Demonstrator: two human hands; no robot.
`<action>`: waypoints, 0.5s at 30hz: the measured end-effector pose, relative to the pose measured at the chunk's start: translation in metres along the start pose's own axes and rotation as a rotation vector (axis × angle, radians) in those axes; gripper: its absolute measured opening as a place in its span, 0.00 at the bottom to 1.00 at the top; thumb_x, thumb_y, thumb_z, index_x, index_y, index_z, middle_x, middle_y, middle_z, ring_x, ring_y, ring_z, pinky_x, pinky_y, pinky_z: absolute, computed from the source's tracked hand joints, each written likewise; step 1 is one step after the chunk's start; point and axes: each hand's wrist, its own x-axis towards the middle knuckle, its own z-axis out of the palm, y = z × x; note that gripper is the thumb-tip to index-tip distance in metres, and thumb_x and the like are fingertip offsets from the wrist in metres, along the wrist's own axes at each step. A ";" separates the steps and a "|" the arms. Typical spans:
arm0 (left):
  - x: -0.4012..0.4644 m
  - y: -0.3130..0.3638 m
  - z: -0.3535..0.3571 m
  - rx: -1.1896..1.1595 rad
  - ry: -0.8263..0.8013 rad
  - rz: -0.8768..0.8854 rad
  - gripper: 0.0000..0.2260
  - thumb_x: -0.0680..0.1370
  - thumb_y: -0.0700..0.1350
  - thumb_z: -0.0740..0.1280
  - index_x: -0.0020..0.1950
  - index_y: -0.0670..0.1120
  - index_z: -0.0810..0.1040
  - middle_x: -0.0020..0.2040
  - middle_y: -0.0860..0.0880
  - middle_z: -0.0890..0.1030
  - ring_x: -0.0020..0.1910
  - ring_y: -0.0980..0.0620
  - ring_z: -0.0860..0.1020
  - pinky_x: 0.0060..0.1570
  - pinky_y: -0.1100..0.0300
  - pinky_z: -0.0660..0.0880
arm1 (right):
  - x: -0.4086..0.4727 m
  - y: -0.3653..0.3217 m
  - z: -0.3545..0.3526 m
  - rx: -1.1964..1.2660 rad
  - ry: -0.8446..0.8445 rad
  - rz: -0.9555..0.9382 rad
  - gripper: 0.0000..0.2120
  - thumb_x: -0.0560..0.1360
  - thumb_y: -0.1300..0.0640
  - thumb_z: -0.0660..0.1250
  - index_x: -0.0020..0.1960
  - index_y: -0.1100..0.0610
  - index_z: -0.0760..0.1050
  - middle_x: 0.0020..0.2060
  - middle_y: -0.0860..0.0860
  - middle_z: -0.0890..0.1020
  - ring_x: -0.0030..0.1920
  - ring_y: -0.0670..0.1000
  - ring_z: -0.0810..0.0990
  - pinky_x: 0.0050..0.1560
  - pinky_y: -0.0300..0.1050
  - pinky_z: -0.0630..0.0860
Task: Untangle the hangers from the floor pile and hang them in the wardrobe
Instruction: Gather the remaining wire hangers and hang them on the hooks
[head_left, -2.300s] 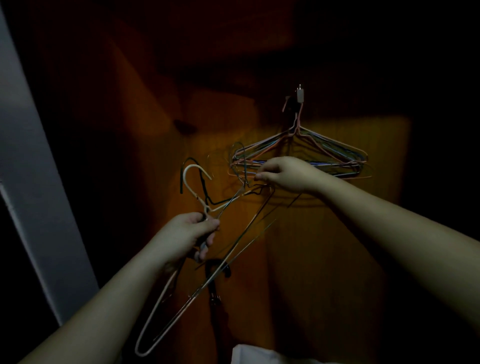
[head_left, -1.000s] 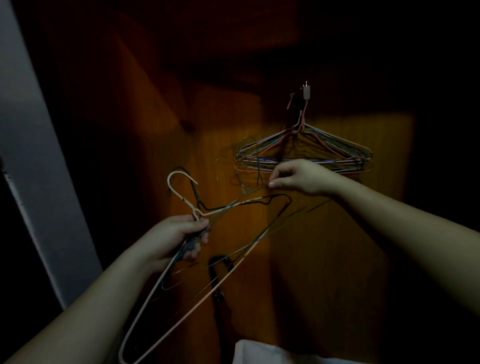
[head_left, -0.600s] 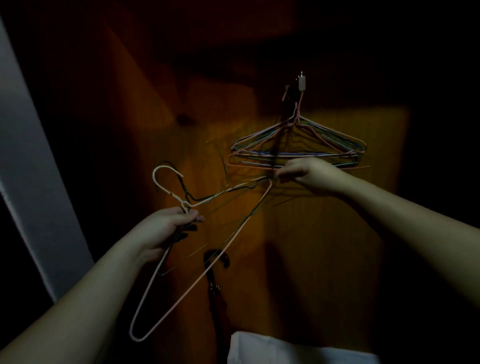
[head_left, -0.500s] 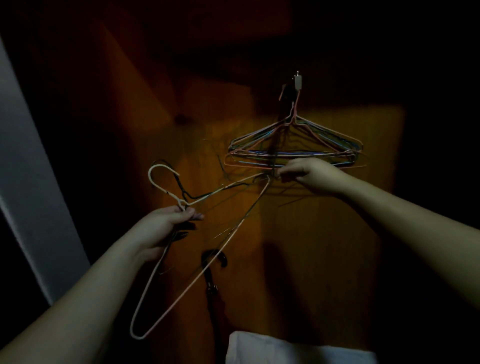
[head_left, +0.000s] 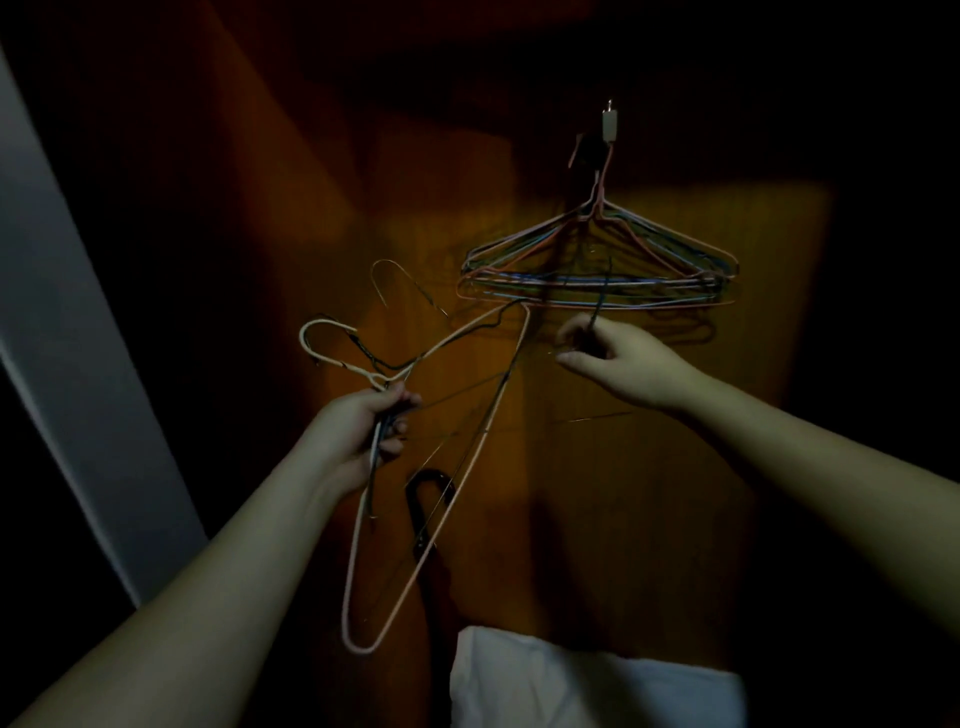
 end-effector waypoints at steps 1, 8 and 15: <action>0.001 -0.003 -0.004 -0.012 0.018 -0.012 0.06 0.81 0.42 0.62 0.45 0.43 0.74 0.41 0.48 0.81 0.32 0.54 0.72 0.24 0.66 0.66 | -0.002 0.001 0.002 0.003 -0.031 -0.011 0.10 0.79 0.50 0.65 0.59 0.50 0.74 0.50 0.45 0.78 0.50 0.46 0.76 0.50 0.38 0.72; -0.008 -0.012 -0.014 0.082 0.026 0.027 0.07 0.82 0.44 0.61 0.48 0.45 0.76 0.46 0.52 0.85 0.42 0.53 0.78 0.45 0.56 0.67 | -0.015 0.001 0.013 0.173 -0.100 0.080 0.14 0.82 0.54 0.58 0.45 0.46 0.80 0.45 0.44 0.83 0.45 0.48 0.79 0.51 0.45 0.73; -0.009 -0.011 -0.014 0.015 0.045 0.022 0.08 0.83 0.42 0.60 0.46 0.44 0.75 0.44 0.49 0.84 0.40 0.52 0.78 0.39 0.61 0.68 | -0.033 -0.011 0.012 0.107 -0.203 0.045 0.15 0.82 0.52 0.57 0.47 0.53 0.80 0.29 0.28 0.76 0.35 0.27 0.73 0.36 0.24 0.65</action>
